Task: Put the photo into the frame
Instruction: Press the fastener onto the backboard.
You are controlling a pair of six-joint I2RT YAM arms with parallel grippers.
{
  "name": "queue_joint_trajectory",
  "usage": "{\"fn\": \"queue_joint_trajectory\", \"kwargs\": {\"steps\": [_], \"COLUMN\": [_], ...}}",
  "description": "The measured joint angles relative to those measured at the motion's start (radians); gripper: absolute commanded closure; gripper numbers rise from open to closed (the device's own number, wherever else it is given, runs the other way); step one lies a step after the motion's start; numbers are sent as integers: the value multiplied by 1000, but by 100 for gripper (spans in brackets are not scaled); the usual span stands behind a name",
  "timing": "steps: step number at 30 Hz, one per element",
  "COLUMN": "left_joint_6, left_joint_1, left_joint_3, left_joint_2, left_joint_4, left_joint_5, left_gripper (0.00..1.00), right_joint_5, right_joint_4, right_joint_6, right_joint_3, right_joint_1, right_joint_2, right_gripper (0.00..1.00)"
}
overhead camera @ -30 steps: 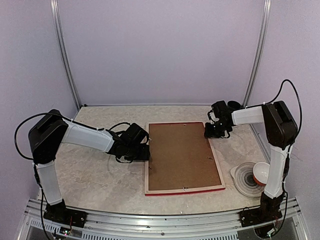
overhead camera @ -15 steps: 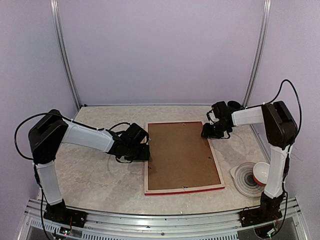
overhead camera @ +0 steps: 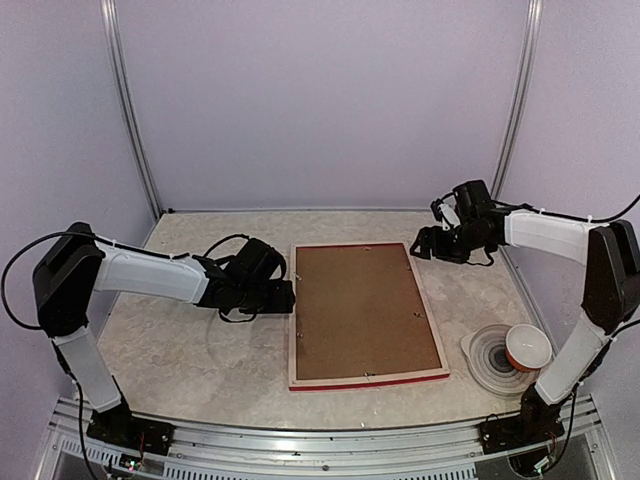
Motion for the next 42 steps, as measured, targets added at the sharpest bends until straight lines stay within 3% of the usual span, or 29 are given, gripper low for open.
{"fn": "queue_joint_trajectory", "kwargs": {"steps": [5, 8, 18, 27, 42], "left_joint_6": [9, 10, 10, 7, 3], "left_joint_1": [-9, -11, -22, -38, -50], "left_joint_3": [-67, -113, -153, -148, -99], "left_joint_2": [-38, -48, -50, -49, -13], "left_joint_4": [6, 7, 24, 23, 21], "left_joint_5": [-13, -13, -12, -12, -11], "left_gripper": [6, 1, 1, 1, 1], "right_joint_5": [8, 8, 39, 34, 33], "right_joint_4": [-37, -73, -95, -34, 18], "right_joint_6": [-20, -24, -28, -31, -42], "right_joint_3": [-169, -259, -311, -320, -320], "right_joint_1": [0, 2, 23, 48, 68], "right_joint_2": [-64, -88, -132, -75, -25], "right_gripper": [19, 19, 22, 32, 40]}}
